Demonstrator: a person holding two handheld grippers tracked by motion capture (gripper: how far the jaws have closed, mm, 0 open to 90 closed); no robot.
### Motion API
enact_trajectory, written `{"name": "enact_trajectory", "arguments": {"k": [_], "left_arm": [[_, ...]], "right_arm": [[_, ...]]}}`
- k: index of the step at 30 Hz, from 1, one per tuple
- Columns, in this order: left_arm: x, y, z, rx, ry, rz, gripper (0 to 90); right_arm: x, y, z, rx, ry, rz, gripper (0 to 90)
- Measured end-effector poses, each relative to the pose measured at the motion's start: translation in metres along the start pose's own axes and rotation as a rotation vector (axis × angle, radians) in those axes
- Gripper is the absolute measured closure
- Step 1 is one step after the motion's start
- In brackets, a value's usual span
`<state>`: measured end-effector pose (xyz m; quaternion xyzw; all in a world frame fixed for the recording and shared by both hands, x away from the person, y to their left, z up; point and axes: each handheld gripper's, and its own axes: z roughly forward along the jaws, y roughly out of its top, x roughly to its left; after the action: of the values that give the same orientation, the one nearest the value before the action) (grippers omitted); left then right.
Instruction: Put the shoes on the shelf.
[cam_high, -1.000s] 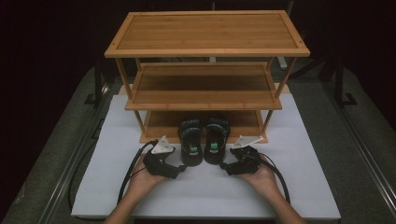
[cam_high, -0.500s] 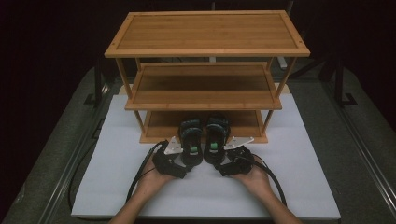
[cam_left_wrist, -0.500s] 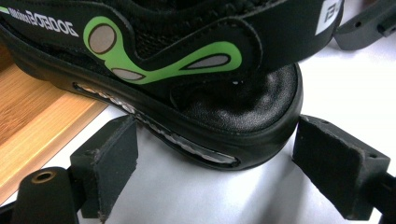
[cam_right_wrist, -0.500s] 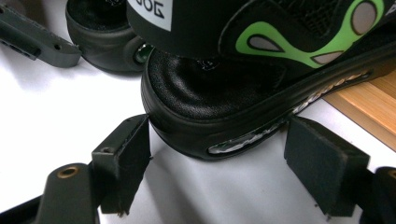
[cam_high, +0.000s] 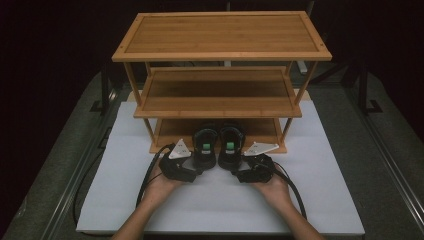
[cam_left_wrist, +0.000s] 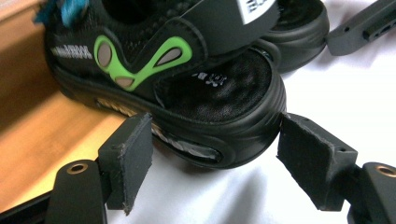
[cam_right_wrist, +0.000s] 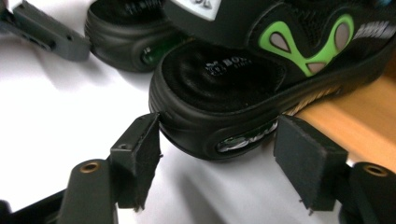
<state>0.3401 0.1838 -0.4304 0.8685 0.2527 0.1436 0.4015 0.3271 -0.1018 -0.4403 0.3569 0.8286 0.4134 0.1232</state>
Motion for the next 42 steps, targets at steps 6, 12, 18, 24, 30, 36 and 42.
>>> {"name": "enact_trajectory", "arguments": {"k": [6, 12, 18, 24, 30, 36, 42], "left_arm": [[0.006, 0.006, 0.011, 0.034, -0.010, -0.015, 21.0], [0.018, 0.008, 0.015, 0.035, -0.043, -0.033, 19.0], [0.026, 0.013, 0.022, 0.037, -0.035, -0.037, 19.0], [0.036, 0.018, 0.030, 0.038, -0.023, -0.044, 19.1], [0.044, 0.020, 0.038, 0.025, -0.005, -0.052, 19.2], [0.052, 0.023, 0.045, 0.014, 0.011, -0.079, 19.6], [0.059, 0.025, 0.048, 0.022, 0.018, -0.086, 20.3]], "right_arm": [[-0.004, 0.010, 0.005, 0.007, -0.020, -0.010, 32.7], [-0.009, 0.013, 0.009, 0.001, -0.015, -0.003, 32.2], [-0.013, 0.018, 0.011, 0.012, -0.031, -0.012, 32.7], [-0.021, 0.023, 0.019, -0.012, -0.045, 0.004, 33.5], [-0.028, 0.027, 0.025, -0.010, -0.075, -0.010, 36.1], [-0.034, 0.031, 0.031, -0.028, -0.101, 0.001, 36.9], [-0.040, 0.032, 0.035, -0.048, -0.108, 0.015, 38.8]]}}
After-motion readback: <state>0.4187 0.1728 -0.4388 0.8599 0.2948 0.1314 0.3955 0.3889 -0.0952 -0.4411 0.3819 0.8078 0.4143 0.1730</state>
